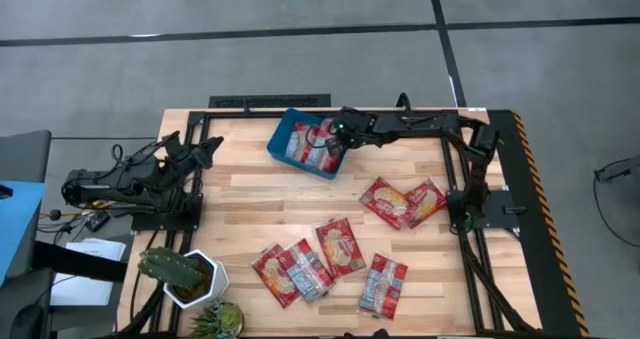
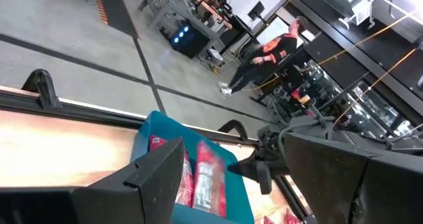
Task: Sort popcorn bags into baskets
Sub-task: Put the red popcorn bag into the blue bin
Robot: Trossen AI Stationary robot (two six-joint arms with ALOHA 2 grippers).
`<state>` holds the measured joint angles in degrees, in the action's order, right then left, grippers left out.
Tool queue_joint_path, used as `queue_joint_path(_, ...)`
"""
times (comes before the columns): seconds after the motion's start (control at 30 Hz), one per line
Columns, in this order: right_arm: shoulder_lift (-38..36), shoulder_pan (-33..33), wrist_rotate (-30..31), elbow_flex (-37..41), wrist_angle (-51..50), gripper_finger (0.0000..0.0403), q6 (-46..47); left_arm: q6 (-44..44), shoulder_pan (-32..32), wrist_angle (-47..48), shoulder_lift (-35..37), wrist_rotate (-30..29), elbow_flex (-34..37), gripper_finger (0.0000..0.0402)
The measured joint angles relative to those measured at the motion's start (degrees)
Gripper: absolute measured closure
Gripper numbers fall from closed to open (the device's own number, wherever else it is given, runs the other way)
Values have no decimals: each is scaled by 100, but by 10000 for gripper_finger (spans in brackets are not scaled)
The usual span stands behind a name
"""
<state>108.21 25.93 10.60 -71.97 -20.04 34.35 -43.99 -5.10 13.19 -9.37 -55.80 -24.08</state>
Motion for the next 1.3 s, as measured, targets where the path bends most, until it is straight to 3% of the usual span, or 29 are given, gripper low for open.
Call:
queue_joint_path(0.23,-377,-115,-25,-95,-402,381,51,-4,2,-11,0,-10,0,152)
queue_joint_path(0.43,-1107,-472,-776,-384,-2358,374,-608,-19,2,-20,0,2,0,152)
queue_joint_path(0.53,-1441,-914,-858,-249,-3591,350,-708,-22,0,-17,-2,48,0,152)
queue_joint_path(0.67,-1748,-1571,-830,108,-4475,282,-575,4,2,-15,-2,47,0,152)
queue_joint_path(0.8,-1883,-1896,-789,694,-4340,190,-378,17,1,1,-2,47,0,152)
queue_joint_path(0.97,-1881,-1599,-1061,1352,-4075,104,-250,17,2,20,0,69,0,152)
queue_joint_path(1.1,-1881,-1241,-1104,1718,-3760,82,-720,16,2,23,-2,137,0,152)
queue_joint_path(1.3,-1862,-1042,-1536,2036,-3215,97,-1045,5,2,26,-2,304,0,152)
